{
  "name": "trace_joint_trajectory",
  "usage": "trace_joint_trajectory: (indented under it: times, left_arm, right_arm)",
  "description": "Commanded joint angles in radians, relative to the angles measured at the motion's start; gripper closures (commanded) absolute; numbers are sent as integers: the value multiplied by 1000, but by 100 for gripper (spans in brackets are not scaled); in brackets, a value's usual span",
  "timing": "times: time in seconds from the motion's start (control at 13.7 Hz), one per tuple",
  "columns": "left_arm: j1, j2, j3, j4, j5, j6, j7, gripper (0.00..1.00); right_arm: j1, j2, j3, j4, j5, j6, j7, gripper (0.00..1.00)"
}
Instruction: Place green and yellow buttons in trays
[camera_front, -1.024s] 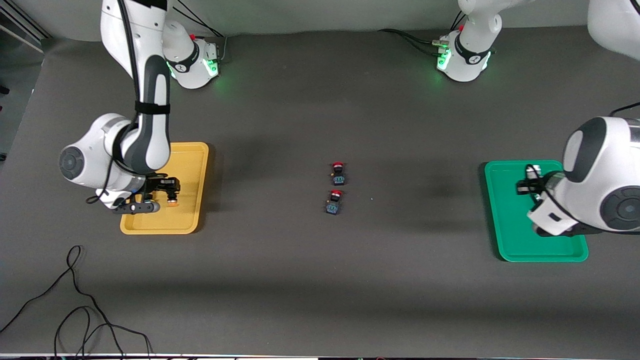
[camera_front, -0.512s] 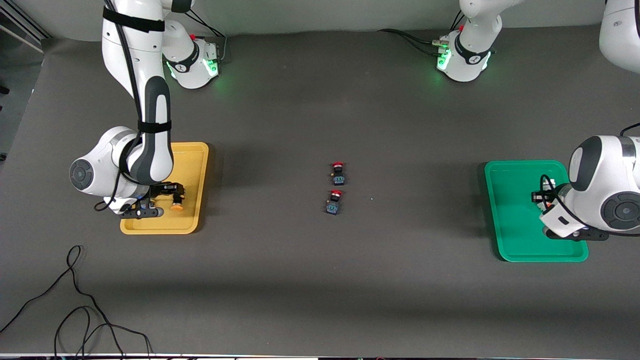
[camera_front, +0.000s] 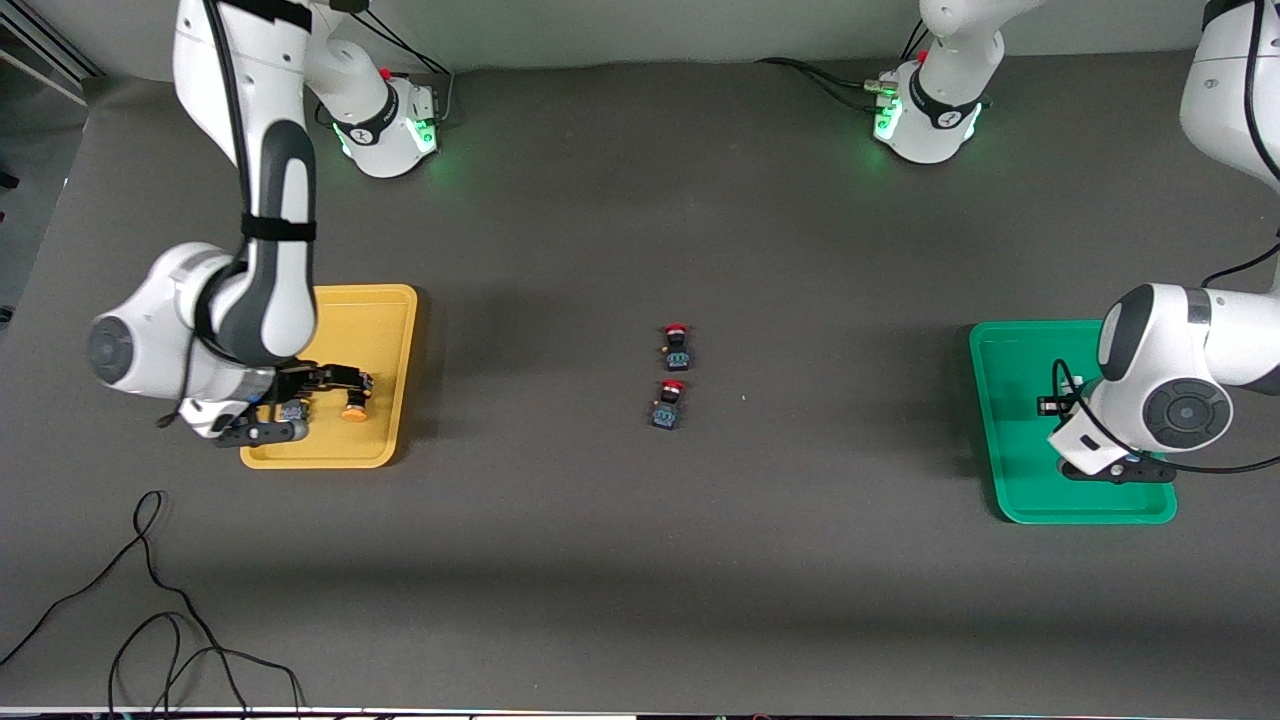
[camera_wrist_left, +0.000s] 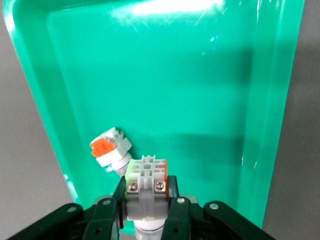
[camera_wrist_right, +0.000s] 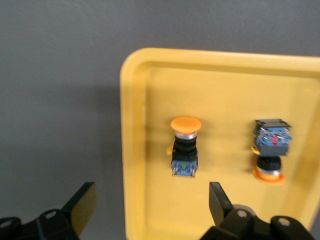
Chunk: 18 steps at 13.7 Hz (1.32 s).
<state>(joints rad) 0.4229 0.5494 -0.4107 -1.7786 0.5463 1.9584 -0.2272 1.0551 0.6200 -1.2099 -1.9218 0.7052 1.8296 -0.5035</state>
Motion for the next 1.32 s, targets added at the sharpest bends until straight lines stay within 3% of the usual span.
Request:
trace_joint_trajectory:
  times: [0.0,0.29,0.37,0.44,0.51,0.73,0.88,1.02,1.24]
  left_arm:
    - [34,-2,-6,-47,18,72,-23,100]
    - [50,44,-6,-48,-2,143,-24,100]
    - [51,55,-6,-47,-2,149,-23,95]
    - [50,55,-6,-47,-2,149,-23,30]
    - [54,54,-6,-45,-2,148,-23,1]
    - [56,34,-10,-41,-5,128,-15,0]
    - [54,-17,-20,-35,-25,58,-9,0]
    - [54,-92,-57,2,-124,-94,9,0]
    - [54,-195,-103,83,-241,-321,35,0]
  right_arm:
    - [63,-28,-101,122,-81,-146,63,0]
    - [88,-28,-181,254,-110,-289,63,0]
    - [91,-28,-192,280,-119,-320,63,0]
    - [91,-29,-197,303,-142,-338,65,0]
    - [91,-29,-204,326,-159,-357,63,0]
    - [91,-43,-220,339,-165,-368,63,0]
    - [79,-95,-195,363,-226,-369,77,0]
    - [8,-182,-79,371,-314,-366,162,0]
    - [-188,-349,225,376,-481,-345,305,0]
